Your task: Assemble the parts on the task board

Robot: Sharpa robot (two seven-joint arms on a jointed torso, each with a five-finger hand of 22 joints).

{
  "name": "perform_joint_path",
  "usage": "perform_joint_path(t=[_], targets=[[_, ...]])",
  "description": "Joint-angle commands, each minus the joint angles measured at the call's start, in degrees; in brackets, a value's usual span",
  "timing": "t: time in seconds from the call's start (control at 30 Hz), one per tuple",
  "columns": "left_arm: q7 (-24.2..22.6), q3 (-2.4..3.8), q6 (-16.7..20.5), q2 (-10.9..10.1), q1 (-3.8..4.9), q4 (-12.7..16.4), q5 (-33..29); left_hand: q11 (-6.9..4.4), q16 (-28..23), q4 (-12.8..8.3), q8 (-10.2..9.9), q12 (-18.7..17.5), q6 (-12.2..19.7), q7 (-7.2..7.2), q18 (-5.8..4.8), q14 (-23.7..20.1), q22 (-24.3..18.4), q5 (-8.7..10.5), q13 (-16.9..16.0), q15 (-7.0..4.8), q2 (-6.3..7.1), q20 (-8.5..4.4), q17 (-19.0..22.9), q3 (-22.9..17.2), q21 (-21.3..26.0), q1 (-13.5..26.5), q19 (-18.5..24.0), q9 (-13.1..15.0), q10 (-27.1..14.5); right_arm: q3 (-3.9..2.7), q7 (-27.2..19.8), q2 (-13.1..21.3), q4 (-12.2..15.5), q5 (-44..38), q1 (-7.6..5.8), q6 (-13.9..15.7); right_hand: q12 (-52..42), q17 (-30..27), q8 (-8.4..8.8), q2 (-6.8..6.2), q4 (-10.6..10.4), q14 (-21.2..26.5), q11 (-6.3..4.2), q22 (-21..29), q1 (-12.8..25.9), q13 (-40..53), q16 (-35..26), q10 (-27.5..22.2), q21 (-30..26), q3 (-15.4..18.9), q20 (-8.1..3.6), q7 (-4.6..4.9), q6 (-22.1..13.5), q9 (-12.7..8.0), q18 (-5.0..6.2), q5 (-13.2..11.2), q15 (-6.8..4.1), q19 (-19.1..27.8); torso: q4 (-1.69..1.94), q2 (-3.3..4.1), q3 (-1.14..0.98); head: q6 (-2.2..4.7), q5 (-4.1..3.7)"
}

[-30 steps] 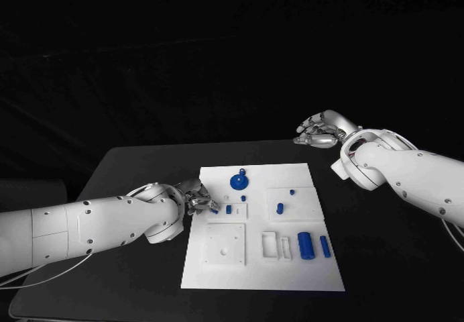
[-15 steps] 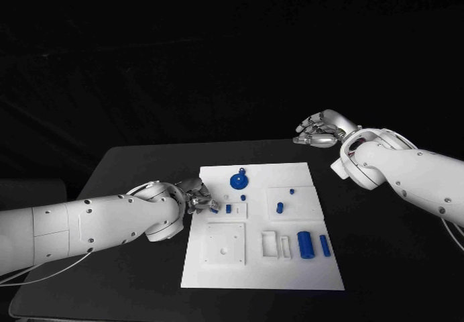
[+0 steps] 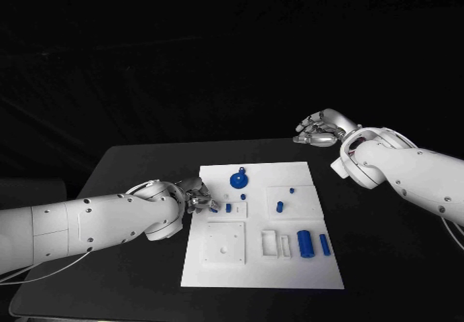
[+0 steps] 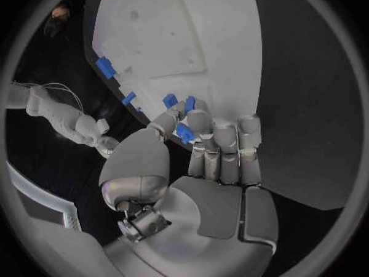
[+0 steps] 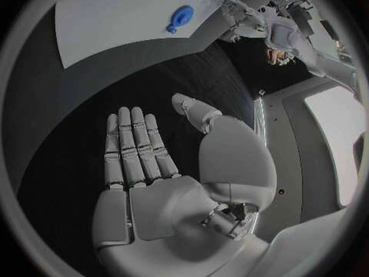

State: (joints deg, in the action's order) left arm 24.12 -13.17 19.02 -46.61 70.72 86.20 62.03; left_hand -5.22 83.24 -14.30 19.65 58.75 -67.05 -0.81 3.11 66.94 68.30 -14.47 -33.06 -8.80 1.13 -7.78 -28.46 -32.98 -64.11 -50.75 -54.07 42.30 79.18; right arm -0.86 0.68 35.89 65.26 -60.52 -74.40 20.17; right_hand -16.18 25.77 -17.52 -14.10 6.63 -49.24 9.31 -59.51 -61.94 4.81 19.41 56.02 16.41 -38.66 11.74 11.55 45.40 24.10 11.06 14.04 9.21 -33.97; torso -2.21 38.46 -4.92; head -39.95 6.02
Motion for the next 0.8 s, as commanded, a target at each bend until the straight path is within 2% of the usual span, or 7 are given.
perform_joint_path(t=[0.03,0.2,0.33,0.57,0.63,0.8], targets=[[1.06,-0.31,-2.08,-0.08,-0.33,0.03,0.24,-2.0,0.27,-0.08,7.72,0.22,-2.31,1.99,0.39,3.4,0.1,-0.2,-0.08,-3.96,-0.19,-7.93,-0.08,-0.19,-0.2,-0.77,-0.2,4.18,1.53,-0.02,-0.64,-0.02,0.05,-0.01,0.03,-0.73,0.37,-0.12,-0.2,0.05,-0.06,0.14,0.06,-0.1,0.28,-0.09,-0.34,0.27,-0.2,0.46,0.17,0.31,-0.43,-0.08,-0.86,0.3,0.35,0.31,-0.02,0.0,-0.02,-0.06,0.01],[0.92,-0.31,-2.23,-0.07,-0.34,0.03,0.15,-1.96,0.5,0.13,8.02,0.53,-2.53,2.02,0.37,3.38,0.19,-0.05,-0.23,-3.91,0.18,-7.88,-0.22,0.09,-0.25,-0.33,-0.15,4.16,1.59,-0.02,-0.66,-0.07,0.03,-0.01,0.03,-0.76,0.47,-0.18,-0.19,0.03,-0.09,0.14,0.07,-0.14,0.31,-0.16,-0.35,0.29,-0.25,0.53,0.18,0.32,-0.45,-0.1,-0.86,0.36,0.36,0.33,0.0,0.02,-0.03,-0.13,0.05],[0.91,-0.31,-2.41,-0.05,-0.34,0.06,0.02,-1.97,0.69,0.47,8.25,0.81,-2.63,2.06,0.41,3.33,0.27,0.83,-0.37,-3.89,0.75,-7.88,-0.34,0.29,-0.26,0.04,-0.13,4.07,1.54,-0.02,-0.66,-0.12,-0.01,-0.01,0.05,-0.79,0.52,-0.22,-0.19,0.03,-0.11,0.15,0.08,-0.16,0.33,-0.21,-0.36,0.31,-0.28,0.58,0.19,0.33,-0.46,-0.12,-0.86,0.41,0.37,0.35,-0.02,0.04,-0.04,-0.14,0.04],[0.94,-0.31,-2.58,-0.02,-0.34,-0.05,-0.23,-1.99,0.84,2.13,8.56,1.13,-2.61,2.09,0.51,3.19,0.35,1.83,-0.49,-3.9,2.52,-7.88,-0.45,0.47,-0.18,1.06,-0.14,3.8,1.38,-0.02,-0.65,-0.12,0.0,-0.01,0.05,-0.84,0.6,-0.27,-0.19,0.02,-0.14,0.16,0.09,-0.19,0.35,-0.27,-0.37,0.33,-0.32,0.64,0.19,0.33,-0.49,-0.14,-0.87,0.47,0.39,0.37,-0.05,0.02,-0.05,-0.16,0.07],[0.95,-0.31,-2.6,-0.01,-0.34,-0.07,-0.26,-2.01,0.86,3.08,8.7,1.21,-2.58,2.12,0.57,3.16,0.38,2.71,-0.5,-3.92,3.31,-7.89,-0.47,0.43,-0.14,1.45,-0.16,3.68,1.32,-0.02,-0.64,-0.13,-0.01,-0.01,0.05,-0.84,0.62,-0.29,-0.19,0.02,-0.15,0.16,0.09,-0.21,0.35,-0.29,-0.38,0.34,-0.33,0.66,0.19,0.34,-0.49,-0.14,-0.87,0.49,0.39,0.37,-0.06,0.02,-0.06,-0.18,0.1],[0.94,-0.31,-2.64,0.0,-0.34,-0.11,-0.35,-2.04,0.9,4.31,8.89,1.32,-2.52,2.14,0.65,3.14,0.44,3.83,-0.5,-3.96,4.36,-7.89,-0.5,0.41,-0.1,1.93,-0.17,3.5,1.27,-0.02,-0.64,-0.14,-0.02,-0.01,0.05,-0.83,0.68,-0.33,-0.19,0.02,-0.19,0.17,0.1,-0.24,0.39,-0.34,-0.38,0.37,-0.36,0.73,0.2,0.34,-0.5,-0.16,-0.87,0.53,0.4,0.39,-0.08,0.01,-0.05,-0.19,0.1]])
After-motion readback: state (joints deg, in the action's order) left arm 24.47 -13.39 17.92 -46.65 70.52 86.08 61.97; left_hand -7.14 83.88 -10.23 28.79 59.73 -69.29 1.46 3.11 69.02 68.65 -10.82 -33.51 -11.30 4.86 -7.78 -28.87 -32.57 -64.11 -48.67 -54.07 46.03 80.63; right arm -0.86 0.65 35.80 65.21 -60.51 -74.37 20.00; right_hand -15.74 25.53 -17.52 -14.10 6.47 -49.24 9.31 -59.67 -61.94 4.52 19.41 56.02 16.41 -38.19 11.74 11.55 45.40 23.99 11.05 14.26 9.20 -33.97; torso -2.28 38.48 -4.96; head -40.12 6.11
